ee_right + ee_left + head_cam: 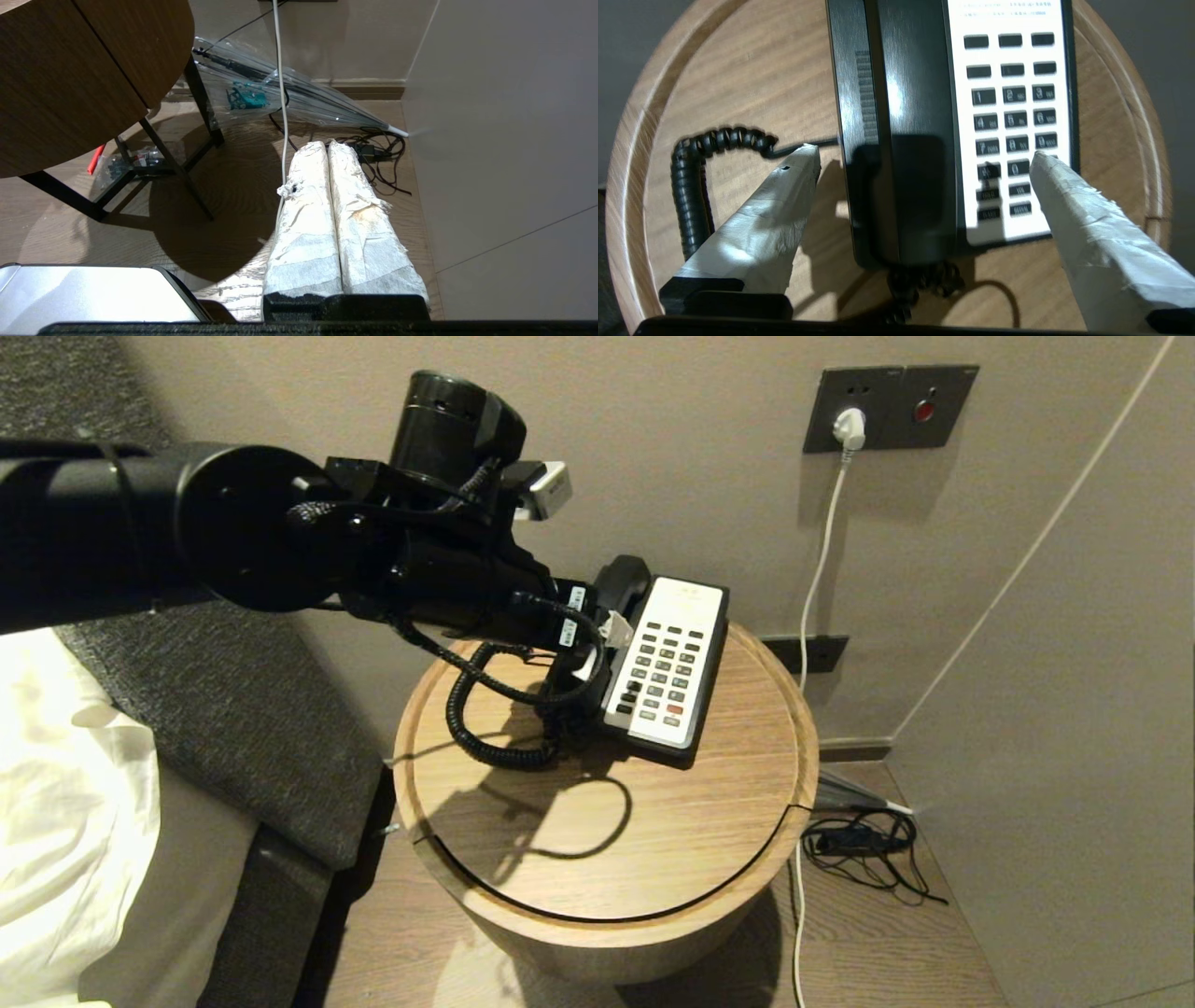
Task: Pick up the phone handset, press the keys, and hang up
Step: Pick up the desk phone handset
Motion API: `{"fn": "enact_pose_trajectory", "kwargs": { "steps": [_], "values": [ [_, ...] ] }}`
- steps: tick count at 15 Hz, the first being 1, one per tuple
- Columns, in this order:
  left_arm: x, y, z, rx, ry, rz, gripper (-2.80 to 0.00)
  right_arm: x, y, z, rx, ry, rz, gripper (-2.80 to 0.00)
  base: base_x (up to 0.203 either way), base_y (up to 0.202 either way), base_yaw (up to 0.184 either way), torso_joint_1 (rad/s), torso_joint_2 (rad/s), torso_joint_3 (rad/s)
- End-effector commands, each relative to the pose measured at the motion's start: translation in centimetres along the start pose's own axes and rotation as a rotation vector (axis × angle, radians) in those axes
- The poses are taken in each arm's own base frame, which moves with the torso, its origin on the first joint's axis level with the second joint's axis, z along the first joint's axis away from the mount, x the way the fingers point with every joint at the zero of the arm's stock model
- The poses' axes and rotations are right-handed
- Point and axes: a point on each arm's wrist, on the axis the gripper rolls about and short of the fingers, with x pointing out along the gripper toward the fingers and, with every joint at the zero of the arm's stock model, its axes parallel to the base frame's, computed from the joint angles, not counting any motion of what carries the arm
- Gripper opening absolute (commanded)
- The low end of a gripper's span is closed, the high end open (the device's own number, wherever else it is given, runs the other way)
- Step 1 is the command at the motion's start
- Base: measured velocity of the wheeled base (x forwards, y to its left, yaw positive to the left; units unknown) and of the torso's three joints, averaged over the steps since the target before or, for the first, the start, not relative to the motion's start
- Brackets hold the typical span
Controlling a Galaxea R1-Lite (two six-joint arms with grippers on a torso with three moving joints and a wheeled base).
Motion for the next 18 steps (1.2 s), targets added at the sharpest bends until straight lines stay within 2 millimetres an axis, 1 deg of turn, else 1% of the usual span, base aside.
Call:
{"fn": "enact_pose_trajectory", "kwargs": {
  "steps": [1, 7, 11, 17, 18],
  "values": [
    [1.1, -0.1, 0.0, 0.010, 0.009, 0.023, -2.80, 0.0, 0.0, 0.0, 0.000, 0.000, 0.000, -2.80, 0.000, 0.000, 0.000, 0.000, 0.00, 0.000],
    [2.2, -0.1, -0.2, 0.022, 0.024, 0.036, -2.80, 0.0, 0.0, 0.0, 0.000, 0.000, 0.000, -2.80, 0.000, 0.000, 0.000, 0.000, 0.00, 0.000],
    [1.6, -0.1, 0.2, 0.009, 0.001, 0.034, -2.80, 0.0, 0.0, 0.0, -0.001, 0.000, 0.000, -2.80, 0.000, 0.000, 0.000, 0.000, 0.00, 0.000],
    [1.6, -0.1, 0.1, 0.006, 0.012, 0.033, -2.80, 0.0, 0.0, 0.0, 0.000, 0.000, 0.000, -2.80, 0.000, 0.000, 0.000, 0.000, 0.00, 0.000],
    [1.6, -0.1, 0.0, 0.006, 0.017, 0.033, 0.00, 0.0, 0.0, 0.0, 0.000, 0.000, 0.000, -2.80, 0.000, 0.000, 0.000, 0.000, 0.00, 0.000]
  ]
}}
